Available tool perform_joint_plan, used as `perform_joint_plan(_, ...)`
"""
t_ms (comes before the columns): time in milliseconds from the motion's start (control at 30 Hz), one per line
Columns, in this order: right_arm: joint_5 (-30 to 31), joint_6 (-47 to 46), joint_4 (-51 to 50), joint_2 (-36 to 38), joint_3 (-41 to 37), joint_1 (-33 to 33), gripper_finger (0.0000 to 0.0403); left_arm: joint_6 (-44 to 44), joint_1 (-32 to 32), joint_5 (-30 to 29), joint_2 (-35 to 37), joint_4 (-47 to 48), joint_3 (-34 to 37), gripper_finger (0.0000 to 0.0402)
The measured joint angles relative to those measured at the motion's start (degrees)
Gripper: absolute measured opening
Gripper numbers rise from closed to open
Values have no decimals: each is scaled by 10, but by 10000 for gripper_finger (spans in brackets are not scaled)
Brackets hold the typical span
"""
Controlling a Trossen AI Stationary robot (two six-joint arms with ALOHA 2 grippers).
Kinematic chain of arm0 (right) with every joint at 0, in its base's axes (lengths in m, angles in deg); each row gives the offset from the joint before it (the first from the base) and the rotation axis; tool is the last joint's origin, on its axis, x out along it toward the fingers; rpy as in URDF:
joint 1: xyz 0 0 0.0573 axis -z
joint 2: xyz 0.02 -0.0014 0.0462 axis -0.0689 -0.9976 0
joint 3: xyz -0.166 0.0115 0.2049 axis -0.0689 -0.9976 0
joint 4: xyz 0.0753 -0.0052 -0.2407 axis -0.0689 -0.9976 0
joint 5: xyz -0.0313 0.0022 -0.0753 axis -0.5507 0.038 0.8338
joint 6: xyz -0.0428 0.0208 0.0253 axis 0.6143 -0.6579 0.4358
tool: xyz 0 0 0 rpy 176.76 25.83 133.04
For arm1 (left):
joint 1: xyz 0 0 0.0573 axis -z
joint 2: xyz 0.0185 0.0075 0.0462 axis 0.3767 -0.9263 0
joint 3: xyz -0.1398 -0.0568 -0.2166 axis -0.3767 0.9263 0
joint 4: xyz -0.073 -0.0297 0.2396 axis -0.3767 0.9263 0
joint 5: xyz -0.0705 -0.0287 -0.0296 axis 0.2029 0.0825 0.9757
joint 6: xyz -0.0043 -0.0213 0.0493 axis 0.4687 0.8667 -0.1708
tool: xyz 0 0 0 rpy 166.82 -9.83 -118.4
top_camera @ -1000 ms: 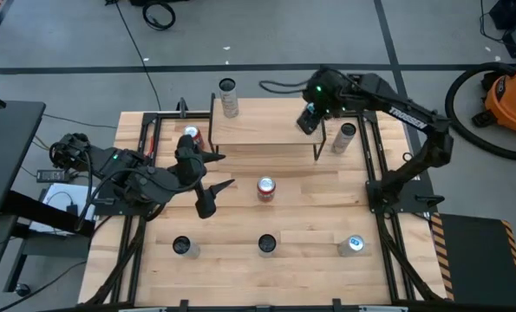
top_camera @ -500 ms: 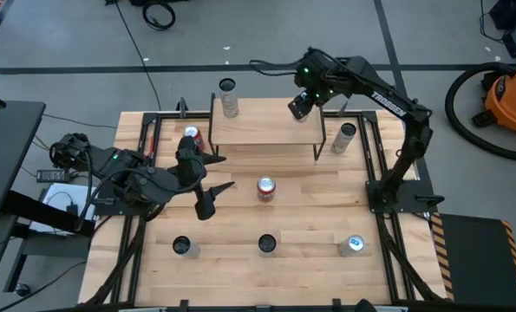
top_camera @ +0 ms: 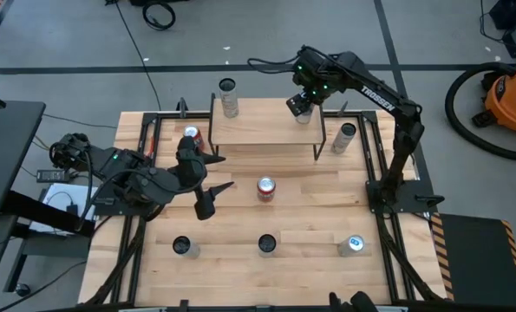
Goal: Place canned beverage on shelf
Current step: Put the top blue soda can on the shelf
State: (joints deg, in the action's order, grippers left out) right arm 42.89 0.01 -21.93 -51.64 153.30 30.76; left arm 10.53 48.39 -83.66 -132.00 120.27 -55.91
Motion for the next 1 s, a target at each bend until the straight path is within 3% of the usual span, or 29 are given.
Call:
perform_joint_plan(233,0,10,7,-14,0,3,245,0,0,0,0,2,0,311)
perform_joint_plan(467,-1,22,15,-19,0,6,274,0,0,0,0,1,0,311)
perform_joint_plan(1000,-4,26,67,-23,0,8,272,0,0,0,0,1,0,311)
